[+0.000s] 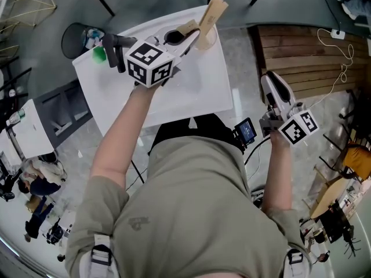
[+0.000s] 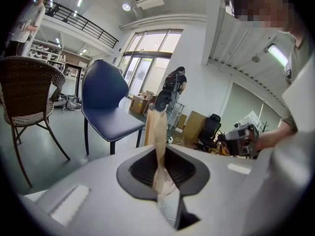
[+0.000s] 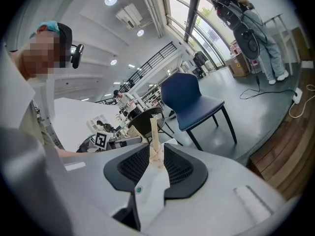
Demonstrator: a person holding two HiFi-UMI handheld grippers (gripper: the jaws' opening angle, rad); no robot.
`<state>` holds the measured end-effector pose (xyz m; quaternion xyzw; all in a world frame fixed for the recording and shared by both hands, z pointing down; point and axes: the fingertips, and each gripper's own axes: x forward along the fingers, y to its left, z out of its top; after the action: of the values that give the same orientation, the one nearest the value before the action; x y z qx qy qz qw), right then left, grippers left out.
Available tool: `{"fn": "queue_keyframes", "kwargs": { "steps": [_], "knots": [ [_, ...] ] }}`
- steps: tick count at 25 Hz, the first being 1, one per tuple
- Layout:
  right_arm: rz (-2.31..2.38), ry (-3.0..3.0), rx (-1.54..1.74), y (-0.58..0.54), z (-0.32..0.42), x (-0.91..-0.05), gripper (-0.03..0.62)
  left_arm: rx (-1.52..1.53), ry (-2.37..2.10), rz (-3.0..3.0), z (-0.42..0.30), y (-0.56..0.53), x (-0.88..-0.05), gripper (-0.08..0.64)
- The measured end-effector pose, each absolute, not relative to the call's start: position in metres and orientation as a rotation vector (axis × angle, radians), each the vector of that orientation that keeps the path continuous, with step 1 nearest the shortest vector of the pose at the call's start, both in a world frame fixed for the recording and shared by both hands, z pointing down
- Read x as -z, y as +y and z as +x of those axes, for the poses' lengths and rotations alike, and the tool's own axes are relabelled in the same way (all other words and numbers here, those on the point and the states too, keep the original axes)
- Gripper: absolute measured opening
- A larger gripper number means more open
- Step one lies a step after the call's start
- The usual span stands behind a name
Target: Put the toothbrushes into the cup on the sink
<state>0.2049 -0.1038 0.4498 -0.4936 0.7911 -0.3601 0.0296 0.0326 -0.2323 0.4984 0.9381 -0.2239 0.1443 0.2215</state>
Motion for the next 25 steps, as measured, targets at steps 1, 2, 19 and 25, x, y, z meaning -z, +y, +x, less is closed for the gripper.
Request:
{"fn": "queue_keyframes", "kwargs": {
  "steps": [1,2,19,25],
  "knots": [
    [-1.519,2.437,1.112,-0.103,0.204,-0.450,0.100,-0.396,-0.620,2.591,0.033,-0.233,-0.499,0.035],
    [-1.516,2.434,1.114,-0.103,0.204,-0.450,0.100,-0.393,-0.621,2.591,0.033,-0.233,-0.499,0.035],
    [-1.482,2.407,1.105,-0.111,0.201,-0.446,0.100,-0.462,-0.729,2.589,0.014,-0.246,-0.495,0.153],
    [-1.458,2.414,1.070,-0.119,0.204,-0.437,0.100,-0.459,-0.761,2.596,0.008,-0.239,-0.475,0.170]
  ]
}}
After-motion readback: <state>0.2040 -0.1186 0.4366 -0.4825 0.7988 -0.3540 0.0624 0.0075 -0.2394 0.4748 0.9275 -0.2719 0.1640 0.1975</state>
